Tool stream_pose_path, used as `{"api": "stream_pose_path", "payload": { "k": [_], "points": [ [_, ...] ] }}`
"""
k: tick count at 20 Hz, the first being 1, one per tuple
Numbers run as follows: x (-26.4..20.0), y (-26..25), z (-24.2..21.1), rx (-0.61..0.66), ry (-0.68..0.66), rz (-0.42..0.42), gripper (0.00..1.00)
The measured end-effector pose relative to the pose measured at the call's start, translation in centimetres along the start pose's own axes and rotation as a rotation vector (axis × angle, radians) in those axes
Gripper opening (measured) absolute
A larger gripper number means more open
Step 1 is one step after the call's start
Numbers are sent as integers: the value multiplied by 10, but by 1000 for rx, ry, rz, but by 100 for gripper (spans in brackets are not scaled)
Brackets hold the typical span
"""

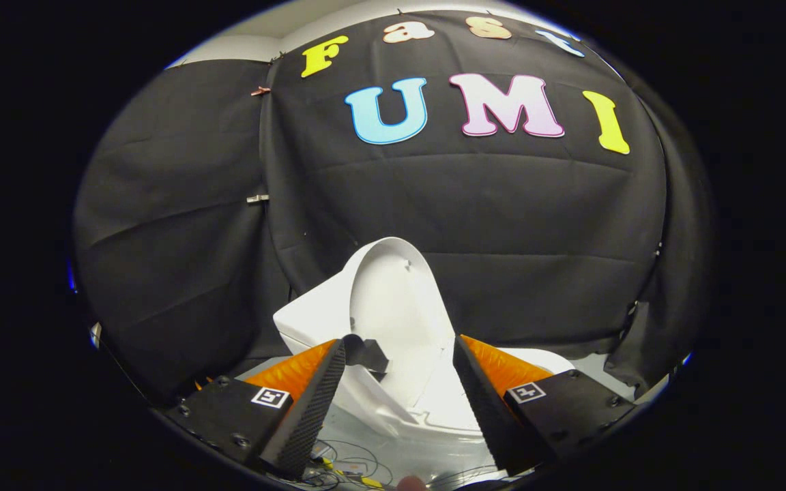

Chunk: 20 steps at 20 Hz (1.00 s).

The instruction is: Open the toilet lid.

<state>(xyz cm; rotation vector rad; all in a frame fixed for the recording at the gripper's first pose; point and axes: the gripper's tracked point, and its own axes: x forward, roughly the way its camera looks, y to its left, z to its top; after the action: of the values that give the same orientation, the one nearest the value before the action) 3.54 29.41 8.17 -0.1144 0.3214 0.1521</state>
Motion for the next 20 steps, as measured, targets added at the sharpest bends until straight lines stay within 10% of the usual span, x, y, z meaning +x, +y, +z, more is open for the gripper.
{"api": "stream_pose_path", "payload": {
  "k": [20],
  "points": [
    [-26,-213,-11,-47,-226,-170,99]
  ]
}}
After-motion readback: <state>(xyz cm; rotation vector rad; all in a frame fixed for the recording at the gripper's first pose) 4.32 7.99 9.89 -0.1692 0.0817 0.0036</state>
